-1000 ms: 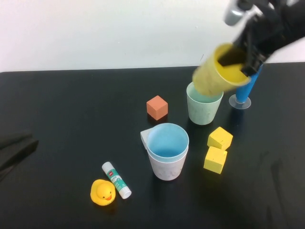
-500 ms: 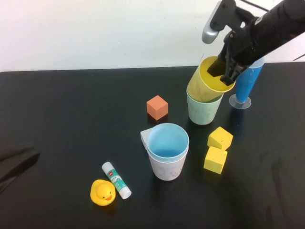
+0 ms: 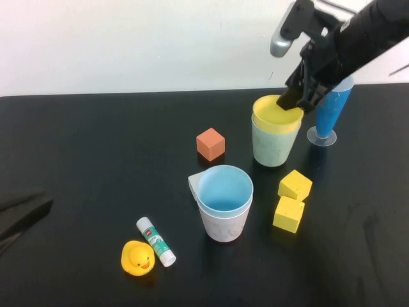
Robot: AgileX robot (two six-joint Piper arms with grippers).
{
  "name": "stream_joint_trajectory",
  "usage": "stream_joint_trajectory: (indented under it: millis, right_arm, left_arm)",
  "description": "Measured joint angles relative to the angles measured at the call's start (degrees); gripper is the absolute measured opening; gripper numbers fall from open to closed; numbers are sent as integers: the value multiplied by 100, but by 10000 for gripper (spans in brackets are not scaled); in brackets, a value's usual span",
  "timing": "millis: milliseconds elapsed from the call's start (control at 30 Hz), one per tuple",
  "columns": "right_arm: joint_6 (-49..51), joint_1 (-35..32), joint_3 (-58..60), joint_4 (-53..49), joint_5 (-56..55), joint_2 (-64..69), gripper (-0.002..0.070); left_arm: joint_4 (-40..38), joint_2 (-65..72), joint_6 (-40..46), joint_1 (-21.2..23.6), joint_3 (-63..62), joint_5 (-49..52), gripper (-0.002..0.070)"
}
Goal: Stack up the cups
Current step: Place the yellow cup on the green cup, then pick up the green cup
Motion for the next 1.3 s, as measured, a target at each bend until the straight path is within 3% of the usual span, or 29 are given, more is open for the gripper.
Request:
stream_joint_trajectory:
  millis: [367,867,933,1067,1133,1300]
  right_arm:
    - [-615,50,-672,499,1410,26,407]
    - [-774,292,-682,499,1462,919,403]
    - [-809,344,-682,499,1462,1026,368]
    - [-866,391,-696,484,1439,1061,147]
    - [-866,391,-745,484,1434,1023,76]
    - [-572,428,-997,398,1461,793,54]
  left_arm:
    - [20,0,0,0,151,-13,2]
    - [-120,0,0,0,582,-468,1]
    - [-120,0,0,0,582,-505,2]
    - [-124,0,-4,0,582,-542,2]
    - [-134,0,-4,0,582,-570,2]
    - [-148,0,-4,0,582,-601,2]
